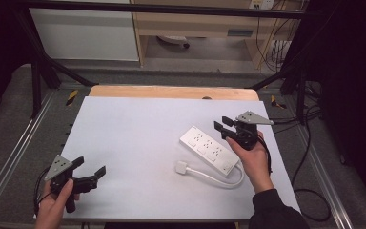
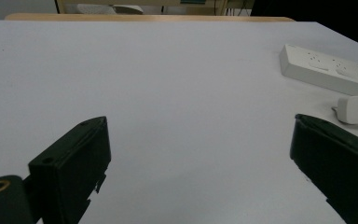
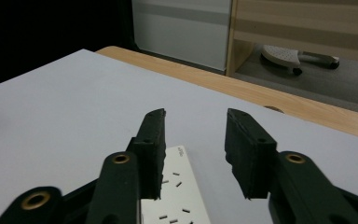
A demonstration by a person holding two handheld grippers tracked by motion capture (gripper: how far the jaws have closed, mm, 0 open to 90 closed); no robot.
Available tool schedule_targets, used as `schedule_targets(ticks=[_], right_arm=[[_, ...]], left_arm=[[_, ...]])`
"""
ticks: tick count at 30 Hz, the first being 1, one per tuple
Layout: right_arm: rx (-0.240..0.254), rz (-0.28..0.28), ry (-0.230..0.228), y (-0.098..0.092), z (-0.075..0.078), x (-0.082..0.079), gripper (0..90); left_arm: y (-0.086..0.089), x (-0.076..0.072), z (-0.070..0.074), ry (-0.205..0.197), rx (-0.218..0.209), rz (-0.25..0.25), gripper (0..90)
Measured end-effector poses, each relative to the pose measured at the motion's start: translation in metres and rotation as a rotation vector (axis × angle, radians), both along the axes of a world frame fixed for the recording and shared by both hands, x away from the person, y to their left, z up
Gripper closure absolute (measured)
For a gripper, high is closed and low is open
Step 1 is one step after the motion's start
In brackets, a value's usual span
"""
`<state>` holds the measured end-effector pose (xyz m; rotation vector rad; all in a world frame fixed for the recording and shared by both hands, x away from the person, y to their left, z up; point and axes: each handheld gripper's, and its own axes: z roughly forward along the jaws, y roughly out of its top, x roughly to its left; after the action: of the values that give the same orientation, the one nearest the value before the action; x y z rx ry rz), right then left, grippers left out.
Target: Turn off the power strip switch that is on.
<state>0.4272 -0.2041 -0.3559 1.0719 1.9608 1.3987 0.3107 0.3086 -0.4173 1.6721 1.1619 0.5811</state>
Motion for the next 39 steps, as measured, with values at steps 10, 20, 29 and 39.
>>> schedule_targets(ticks=[10,20,29,39], right_arm=[[-0.011,0.011,0.002,0.009,-0.007,0.001,71.1],[-0.018,0.054,-0.018,0.024,-0.014,0.003,81.6],[-0.03,0.075,-0.002,0.032,-0.026,0.004,86.1],[-0.034,0.082,0.021,0.037,-0.034,0.005,87.9]], left_arm=[[0.0,0.0,0.0,0.0,0.0,0.003,5.1],[0.0,0.0,0.0,0.0,0.0,0.002,5.0],[0.0,0.0,0.0,-0.001,0.002,0.003,5.0],[-0.001,0.0,0.0,0.001,0.002,-0.002,5.0]])
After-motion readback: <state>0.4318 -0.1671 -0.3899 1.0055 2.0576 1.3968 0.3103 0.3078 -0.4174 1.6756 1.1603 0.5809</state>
